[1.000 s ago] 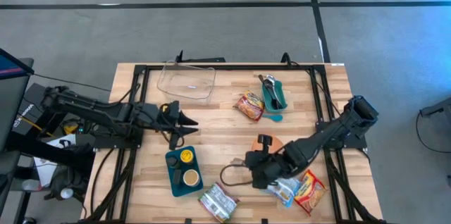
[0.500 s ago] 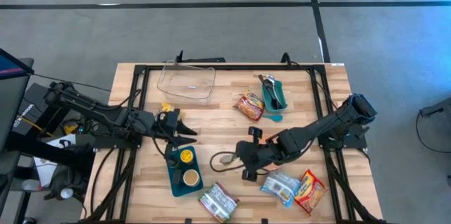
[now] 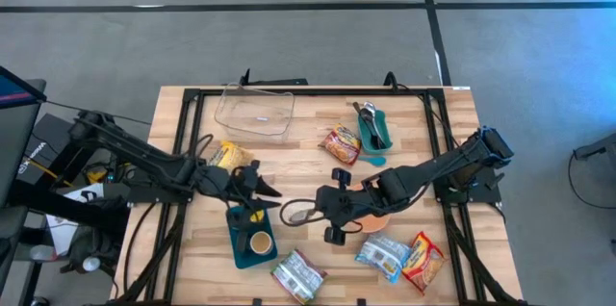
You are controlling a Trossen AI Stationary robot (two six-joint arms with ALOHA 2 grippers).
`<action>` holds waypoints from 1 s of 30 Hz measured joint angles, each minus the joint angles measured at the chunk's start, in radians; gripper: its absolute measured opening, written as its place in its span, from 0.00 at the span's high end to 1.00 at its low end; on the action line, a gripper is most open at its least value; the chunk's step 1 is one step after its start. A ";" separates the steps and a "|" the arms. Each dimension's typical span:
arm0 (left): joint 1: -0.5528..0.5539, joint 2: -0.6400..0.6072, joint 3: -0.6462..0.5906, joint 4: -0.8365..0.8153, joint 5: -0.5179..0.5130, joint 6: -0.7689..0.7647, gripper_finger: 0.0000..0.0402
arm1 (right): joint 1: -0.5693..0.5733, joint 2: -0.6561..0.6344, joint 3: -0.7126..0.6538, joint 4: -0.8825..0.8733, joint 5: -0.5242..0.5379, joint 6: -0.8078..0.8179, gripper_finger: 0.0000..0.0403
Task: Pick & Place Food Item
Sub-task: Put the orange seasoning pack into the blue bin
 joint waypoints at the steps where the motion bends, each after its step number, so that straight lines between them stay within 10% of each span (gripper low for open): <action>1: 0.000 0.015 0.000 0.012 0.000 0.001 0.72 | 0.000 0.000 0.000 0.000 -0.012 0.005 1.00; 30: -0.019 0.099 0.000 0.170 0.007 0.002 0.72 | -0.022 0.000 0.000 0.000 -0.087 0.094 1.00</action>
